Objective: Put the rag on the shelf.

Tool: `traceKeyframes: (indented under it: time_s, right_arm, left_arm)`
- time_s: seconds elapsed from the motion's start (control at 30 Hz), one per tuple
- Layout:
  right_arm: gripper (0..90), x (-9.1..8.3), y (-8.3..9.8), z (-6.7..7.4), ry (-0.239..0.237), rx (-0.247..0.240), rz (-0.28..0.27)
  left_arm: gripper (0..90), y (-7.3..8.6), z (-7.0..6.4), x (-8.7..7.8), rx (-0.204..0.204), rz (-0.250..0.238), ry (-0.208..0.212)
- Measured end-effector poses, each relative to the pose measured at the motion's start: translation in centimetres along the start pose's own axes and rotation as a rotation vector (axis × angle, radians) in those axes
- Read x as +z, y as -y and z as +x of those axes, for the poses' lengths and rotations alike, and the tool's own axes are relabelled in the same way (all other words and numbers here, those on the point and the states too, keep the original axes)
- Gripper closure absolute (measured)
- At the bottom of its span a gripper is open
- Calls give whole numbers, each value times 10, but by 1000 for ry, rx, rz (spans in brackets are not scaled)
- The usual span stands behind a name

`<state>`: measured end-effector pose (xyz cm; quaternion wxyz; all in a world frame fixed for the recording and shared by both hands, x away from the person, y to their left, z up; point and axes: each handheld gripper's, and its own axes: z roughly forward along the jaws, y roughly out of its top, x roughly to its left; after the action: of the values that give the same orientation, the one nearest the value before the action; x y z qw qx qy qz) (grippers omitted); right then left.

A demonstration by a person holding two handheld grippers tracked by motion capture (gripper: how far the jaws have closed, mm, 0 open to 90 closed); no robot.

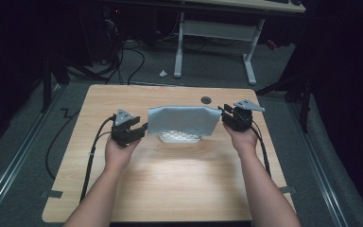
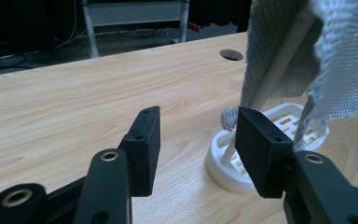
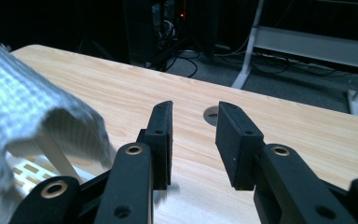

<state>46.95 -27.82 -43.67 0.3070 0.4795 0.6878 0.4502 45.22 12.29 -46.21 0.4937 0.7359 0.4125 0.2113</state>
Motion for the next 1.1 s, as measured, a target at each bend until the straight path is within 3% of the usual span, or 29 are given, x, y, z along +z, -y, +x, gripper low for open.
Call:
traceKeyframes:
  time_s: [0.33, 0.6, 0.7, 0.87, 0.97, 1.07, 1.1]
  right_arm:
    - [674, -17, 10, -5, 9, -5, 0]
    - [648, -43, 25, -2, 13, -32, 4]
    - [593, -53, 28, 2, 3, -46, 44]
    - [522, -76, 40, 18, -24, -103, 32]
    - [461, -90, 55, 35, -53, -128, 68]
    - [429, -103, 72, 51, -72, -127, 87]
    - [424, -107, 79, 58, -82, -120, 94]
  left_arm:
    - [507, 8, 9, -8, -4, 22, -23]
    - [507, 16, 12, -32, -11, 7, -32]
    - [505, 20, 9, -45, -14, 8, -22]
    - [485, 39, -8, -72, 19, 32, 2]
    - [472, 57, -28, -86, 47, 70, 31]
    - [460, 78, -50, -96, 36, 98, 94]
    - [452, 87, -61, -98, 51, 119, 117]
